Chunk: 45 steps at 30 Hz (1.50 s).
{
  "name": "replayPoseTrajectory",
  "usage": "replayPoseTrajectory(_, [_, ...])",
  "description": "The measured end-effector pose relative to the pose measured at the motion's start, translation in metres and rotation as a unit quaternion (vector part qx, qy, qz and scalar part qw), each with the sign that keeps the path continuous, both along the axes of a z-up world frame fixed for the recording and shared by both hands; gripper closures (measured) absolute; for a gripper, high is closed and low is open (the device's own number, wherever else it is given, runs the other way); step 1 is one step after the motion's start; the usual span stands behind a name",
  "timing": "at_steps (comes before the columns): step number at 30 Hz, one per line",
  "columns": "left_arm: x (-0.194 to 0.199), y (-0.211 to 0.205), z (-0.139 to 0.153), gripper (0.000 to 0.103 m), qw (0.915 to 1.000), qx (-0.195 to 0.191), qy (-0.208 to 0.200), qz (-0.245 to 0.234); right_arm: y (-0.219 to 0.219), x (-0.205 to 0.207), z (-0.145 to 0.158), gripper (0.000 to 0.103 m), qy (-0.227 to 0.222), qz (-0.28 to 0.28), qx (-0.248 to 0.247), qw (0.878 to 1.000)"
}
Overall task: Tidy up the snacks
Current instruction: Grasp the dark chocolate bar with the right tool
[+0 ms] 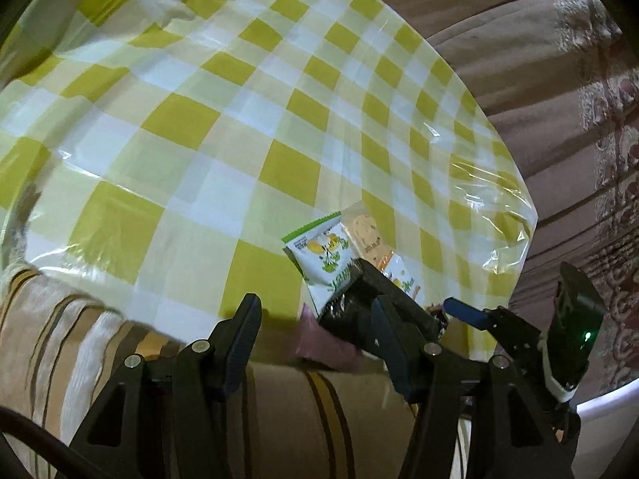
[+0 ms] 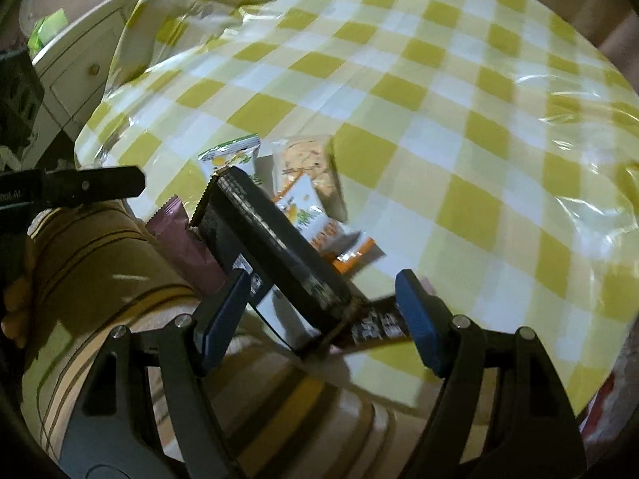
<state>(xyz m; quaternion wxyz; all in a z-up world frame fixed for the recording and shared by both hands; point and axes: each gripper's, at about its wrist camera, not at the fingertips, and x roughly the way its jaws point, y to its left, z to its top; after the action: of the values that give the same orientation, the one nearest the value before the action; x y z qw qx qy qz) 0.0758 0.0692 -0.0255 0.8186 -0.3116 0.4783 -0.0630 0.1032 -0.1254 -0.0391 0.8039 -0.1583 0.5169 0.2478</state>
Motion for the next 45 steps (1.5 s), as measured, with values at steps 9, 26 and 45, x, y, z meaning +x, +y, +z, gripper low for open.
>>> replayPoseTrajectory(9, [0.030, 0.001, -0.022, 0.047, 0.9990, -0.035, 0.027, -0.007, 0.014, 0.009, -0.019, 0.027, 0.039, 0.025, 0.002, 0.999])
replayPoseTrajectory(26, [0.050, -0.009, -0.029, 0.063, 0.9976, -0.062, 0.020, -0.023, 0.013, 0.000, -0.009, 0.057, 0.032, 0.038, 0.029, 0.998])
replayPoseTrajectory(45, [0.060, -0.022, -0.030, 0.065, 0.9969, -0.056, 0.026, -0.049, 0.056, -0.002, -0.017, 0.076, 0.067, 0.133, 0.047, 0.988])
